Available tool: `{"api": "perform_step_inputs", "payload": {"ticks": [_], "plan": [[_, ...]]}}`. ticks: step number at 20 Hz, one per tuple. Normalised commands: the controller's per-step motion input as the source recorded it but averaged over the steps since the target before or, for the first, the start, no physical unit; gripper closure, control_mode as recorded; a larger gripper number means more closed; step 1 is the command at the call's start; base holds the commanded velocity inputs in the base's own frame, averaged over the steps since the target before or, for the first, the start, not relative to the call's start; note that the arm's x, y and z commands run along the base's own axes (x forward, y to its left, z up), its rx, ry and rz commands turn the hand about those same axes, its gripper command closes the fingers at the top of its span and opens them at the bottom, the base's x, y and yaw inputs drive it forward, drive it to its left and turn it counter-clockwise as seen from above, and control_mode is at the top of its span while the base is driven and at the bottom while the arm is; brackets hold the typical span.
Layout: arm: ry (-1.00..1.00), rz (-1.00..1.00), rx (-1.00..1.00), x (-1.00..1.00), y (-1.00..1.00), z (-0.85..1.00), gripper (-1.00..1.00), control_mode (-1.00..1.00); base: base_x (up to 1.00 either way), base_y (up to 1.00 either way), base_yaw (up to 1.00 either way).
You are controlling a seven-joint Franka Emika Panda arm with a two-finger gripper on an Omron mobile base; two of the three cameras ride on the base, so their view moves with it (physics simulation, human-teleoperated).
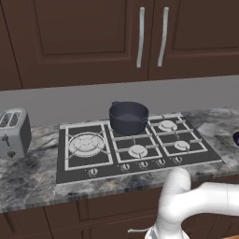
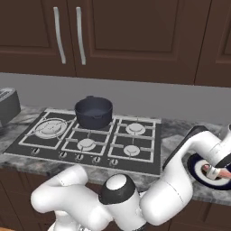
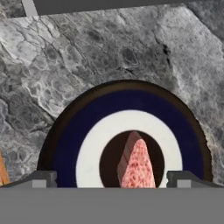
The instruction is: Retrieve the frozen meat and place it in the pot on a burner. Then turn the burner on.
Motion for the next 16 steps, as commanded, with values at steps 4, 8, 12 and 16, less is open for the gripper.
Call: {"api": "perform_step_inputs", "payload": {"ticks": [4,8,12,16], "plan": [[0.03,0.00,-0.02,0.26,-0.13,-0.08,-1.00,-1.00,0.00,0.00,0.00],[0.02,0.00,-0.02,0.34,-0.16,-0.12,-1.00,-1.00,0.00,0.00,0.00],[0.00,0.00,-0.01,0.27,-0.28,-0.31,-1.00,-1.00,0.00,0.00,0.00],[0.00,0.00,0.00,0.17,-0.23,-0.34,-1.00,-1.00,0.00,0.00,0.00]]}}
